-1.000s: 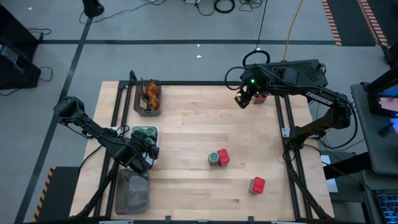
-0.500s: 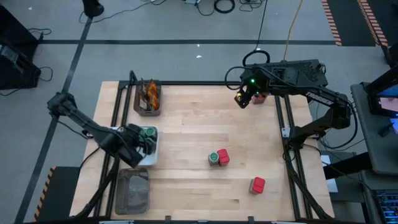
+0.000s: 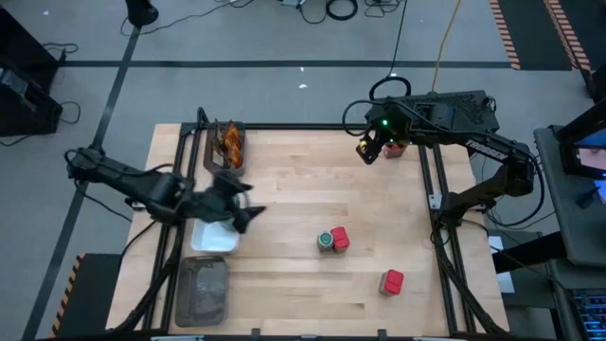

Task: Sort spices by type
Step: Put the green seasoning bottle into the white bin

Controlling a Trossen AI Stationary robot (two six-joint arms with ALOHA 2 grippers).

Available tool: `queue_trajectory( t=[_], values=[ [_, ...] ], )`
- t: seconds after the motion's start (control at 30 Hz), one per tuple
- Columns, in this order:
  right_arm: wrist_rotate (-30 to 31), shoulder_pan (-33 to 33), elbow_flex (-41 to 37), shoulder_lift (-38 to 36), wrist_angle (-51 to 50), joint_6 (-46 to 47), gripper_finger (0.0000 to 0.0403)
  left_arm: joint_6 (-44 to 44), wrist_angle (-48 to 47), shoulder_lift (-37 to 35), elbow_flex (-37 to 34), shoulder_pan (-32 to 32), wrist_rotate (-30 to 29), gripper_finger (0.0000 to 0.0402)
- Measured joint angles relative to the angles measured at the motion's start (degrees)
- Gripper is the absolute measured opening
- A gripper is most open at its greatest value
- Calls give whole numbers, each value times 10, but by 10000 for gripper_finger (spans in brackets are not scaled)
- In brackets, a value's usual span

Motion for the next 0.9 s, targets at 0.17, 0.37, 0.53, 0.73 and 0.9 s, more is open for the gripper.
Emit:
queue_trajectory(
  t=[0.17, 0.37, 0.53, 0.73, 0.9],
  values=[
    [0, 6, 0, 0, -9, 5, 254, 172, 151, 83, 5, 61, 151, 400],
    [0, 24, 0, 0, -56, 11, 254, 266, 292, 190, 5, 93, 269, 400],
    [0, 47, 0, 0, -94, 8, 254, 353, 372, 262, 5, 93, 270, 400],
    [0, 71, 0, 0, -116, -15, 254, 361, 483, 318, 5, 93, 268, 400],
    [0, 83, 0, 0, -117, -32, 254, 361, 529, 353, 5, 89, 263, 400]
  ],
)
